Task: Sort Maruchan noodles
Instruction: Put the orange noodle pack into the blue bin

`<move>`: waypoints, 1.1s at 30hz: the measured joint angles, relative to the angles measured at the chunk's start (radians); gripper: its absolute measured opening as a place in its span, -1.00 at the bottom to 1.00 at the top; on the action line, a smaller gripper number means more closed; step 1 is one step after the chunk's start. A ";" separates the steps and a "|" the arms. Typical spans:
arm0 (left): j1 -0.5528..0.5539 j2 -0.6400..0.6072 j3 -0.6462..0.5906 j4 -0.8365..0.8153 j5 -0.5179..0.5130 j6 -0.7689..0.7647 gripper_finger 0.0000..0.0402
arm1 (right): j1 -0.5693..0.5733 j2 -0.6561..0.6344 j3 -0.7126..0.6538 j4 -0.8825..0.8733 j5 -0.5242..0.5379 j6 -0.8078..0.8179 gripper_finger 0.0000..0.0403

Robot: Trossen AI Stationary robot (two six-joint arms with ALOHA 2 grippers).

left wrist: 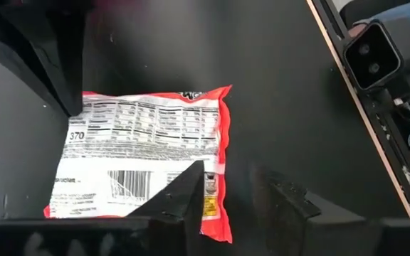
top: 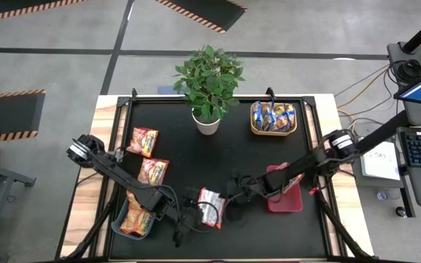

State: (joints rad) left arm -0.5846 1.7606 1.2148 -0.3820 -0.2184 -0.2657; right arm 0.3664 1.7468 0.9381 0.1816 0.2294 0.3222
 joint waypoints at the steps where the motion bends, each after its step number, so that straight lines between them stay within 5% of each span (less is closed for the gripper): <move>1: 0.000 0.002 0.000 0.001 0.000 0.000 -0.46 | 0.000 0.012 0.007 -0.002 -0.001 0.000 -0.96; 14: -0.012 0.005 -0.021 0.086 -0.162 0.132 0.34 | -0.041 0.069 0.020 -0.014 -0.001 0.190 -0.96; 33: -0.018 0.005 -0.143 0.225 -0.237 0.180 0.39 | -0.102 0.072 0.017 -0.043 -0.018 0.313 -0.96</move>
State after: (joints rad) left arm -0.6026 1.7660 1.0721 -0.1574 -0.4549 -0.0860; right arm 0.2639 1.8191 0.9550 0.1390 0.2118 0.6348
